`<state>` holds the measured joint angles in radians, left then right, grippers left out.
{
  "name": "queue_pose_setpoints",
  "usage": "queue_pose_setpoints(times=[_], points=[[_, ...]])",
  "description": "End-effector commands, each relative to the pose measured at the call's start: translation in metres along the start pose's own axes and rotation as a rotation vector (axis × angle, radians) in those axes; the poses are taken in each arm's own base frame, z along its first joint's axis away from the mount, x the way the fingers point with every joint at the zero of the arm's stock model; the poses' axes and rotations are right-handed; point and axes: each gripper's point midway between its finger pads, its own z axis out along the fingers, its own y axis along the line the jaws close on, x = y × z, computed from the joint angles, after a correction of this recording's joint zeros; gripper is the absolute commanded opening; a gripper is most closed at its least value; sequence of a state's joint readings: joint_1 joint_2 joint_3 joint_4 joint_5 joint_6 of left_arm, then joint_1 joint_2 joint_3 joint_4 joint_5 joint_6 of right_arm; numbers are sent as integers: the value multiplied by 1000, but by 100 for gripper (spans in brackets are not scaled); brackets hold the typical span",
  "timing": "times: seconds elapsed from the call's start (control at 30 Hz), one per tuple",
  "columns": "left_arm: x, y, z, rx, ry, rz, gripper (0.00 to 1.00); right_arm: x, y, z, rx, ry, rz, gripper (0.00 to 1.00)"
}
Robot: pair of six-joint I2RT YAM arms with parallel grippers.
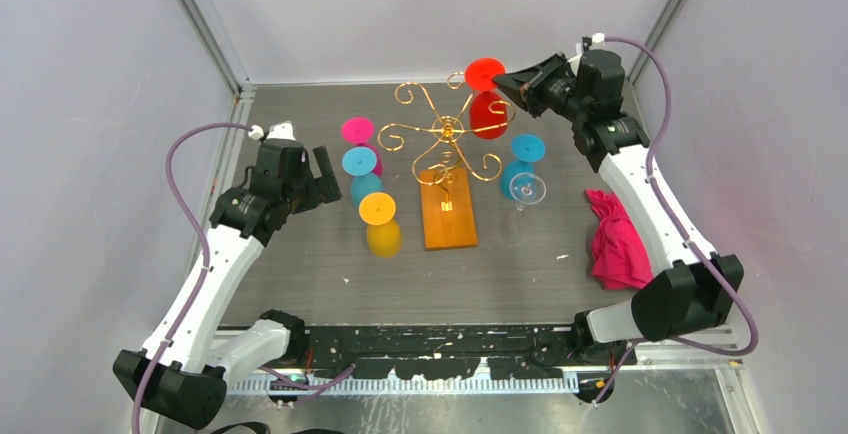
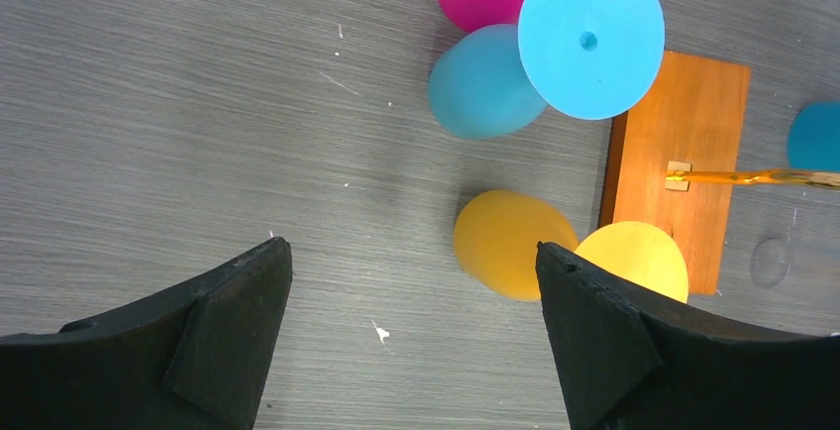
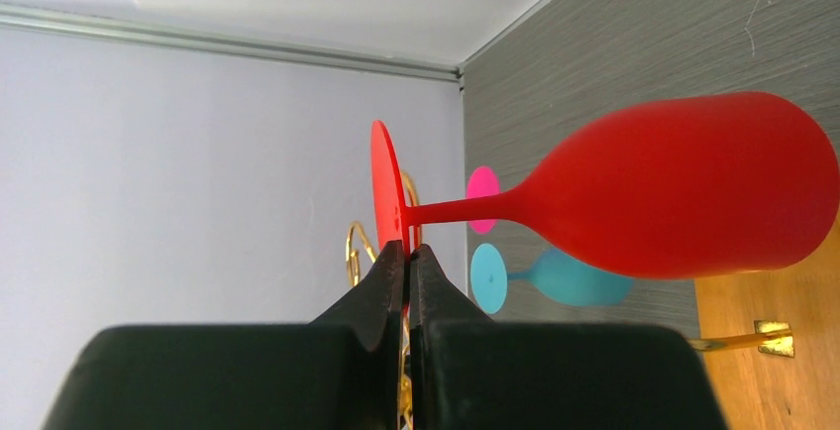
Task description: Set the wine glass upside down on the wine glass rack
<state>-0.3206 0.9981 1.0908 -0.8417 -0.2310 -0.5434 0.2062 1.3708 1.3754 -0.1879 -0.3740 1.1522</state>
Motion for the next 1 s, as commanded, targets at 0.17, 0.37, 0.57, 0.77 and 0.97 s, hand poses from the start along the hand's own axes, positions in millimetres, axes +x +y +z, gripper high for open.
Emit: queue_pose_setpoints(times=[0.17, 0.37, 0.57, 0.77, 0.97], points=[[-11, -9, -5, 43, -44, -14, 93, -18, 43, 19, -103, -31, -56, 1], [-11, -9, -4, 41, -44, -12, 93, -18, 49, 31, -111, -14, -60, 1], [-14, -11, -4, 45, -48, -15, 93, -10, 54, 40, -118, 13, -69, 1], [-15, -12, -3, 47, -47, -16, 93, 2, 58, 49, -125, 42, -75, 1], [-15, -11, -5, 47, -51, -18, 93, 20, 61, 51, -126, 77, -89, 1]])
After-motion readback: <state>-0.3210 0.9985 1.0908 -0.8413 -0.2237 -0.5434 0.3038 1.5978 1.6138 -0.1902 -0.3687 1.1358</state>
